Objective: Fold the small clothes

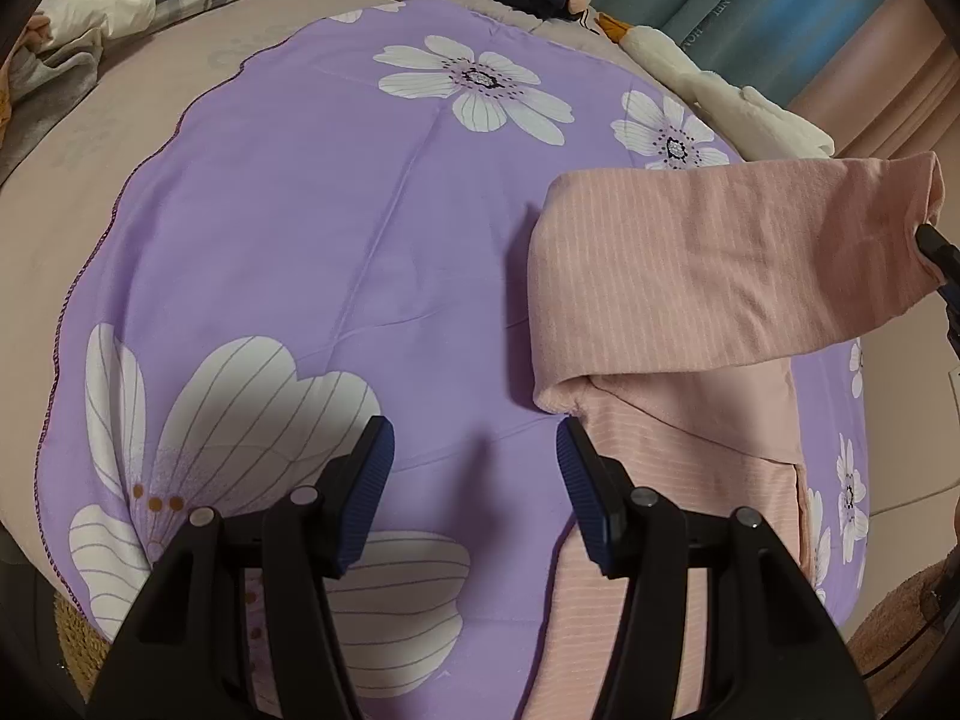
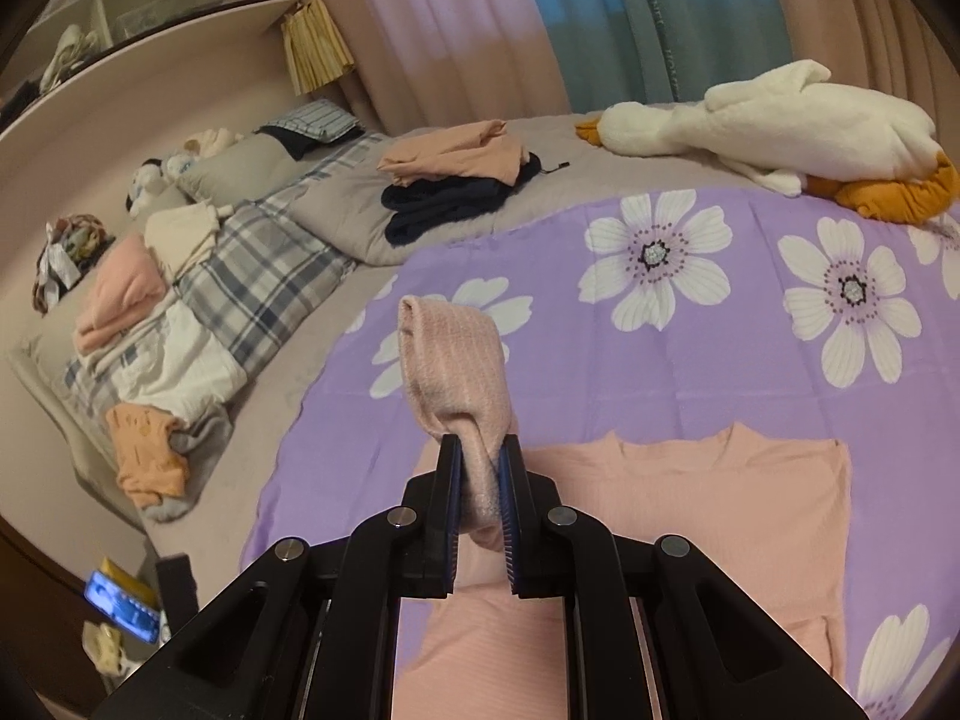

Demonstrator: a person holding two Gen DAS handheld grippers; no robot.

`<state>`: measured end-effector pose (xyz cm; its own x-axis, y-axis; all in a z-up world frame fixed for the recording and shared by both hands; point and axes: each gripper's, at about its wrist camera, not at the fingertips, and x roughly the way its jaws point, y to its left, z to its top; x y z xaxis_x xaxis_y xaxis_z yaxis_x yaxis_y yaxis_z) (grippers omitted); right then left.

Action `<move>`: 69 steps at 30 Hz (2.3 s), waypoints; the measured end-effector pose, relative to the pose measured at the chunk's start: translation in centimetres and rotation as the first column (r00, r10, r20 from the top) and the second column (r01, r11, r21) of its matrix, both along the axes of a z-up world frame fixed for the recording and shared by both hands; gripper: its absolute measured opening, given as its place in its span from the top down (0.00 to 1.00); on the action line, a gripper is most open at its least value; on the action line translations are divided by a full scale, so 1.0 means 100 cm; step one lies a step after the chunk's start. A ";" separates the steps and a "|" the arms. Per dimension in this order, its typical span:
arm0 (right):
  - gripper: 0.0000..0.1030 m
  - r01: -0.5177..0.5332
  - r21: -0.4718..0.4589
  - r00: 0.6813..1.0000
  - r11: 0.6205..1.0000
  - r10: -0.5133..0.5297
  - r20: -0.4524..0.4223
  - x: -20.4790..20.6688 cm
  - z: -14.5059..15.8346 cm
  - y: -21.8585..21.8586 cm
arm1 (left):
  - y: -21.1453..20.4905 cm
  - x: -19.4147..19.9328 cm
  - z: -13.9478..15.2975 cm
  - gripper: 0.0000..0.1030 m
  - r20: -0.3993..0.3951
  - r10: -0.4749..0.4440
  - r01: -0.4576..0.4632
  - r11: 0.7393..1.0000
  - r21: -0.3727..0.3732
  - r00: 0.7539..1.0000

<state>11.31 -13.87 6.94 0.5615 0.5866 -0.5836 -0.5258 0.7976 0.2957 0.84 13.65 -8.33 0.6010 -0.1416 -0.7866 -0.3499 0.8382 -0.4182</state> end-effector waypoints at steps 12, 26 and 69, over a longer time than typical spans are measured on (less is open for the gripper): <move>0.87 0.104 0.025 0.994 0.994 -0.103 -0.035 0.012 -0.004 -0.034 | -0.009 0.017 0.006 0.46 0.014 -0.038 0.038 0.999 0.016 0.999; 0.87 0.203 0.031 0.977 0.979 -0.200 -0.077 0.027 -0.017 -0.077 | -0.025 0.054 0.018 0.47 0.026 -0.092 0.091 0.995 0.052 0.995; 0.87 0.398 -0.083 0.840 0.914 -0.400 -0.367 0.082 -0.144 -0.163 | -0.069 0.129 -0.033 0.60 -0.134 -0.187 0.203 0.972 0.118 0.973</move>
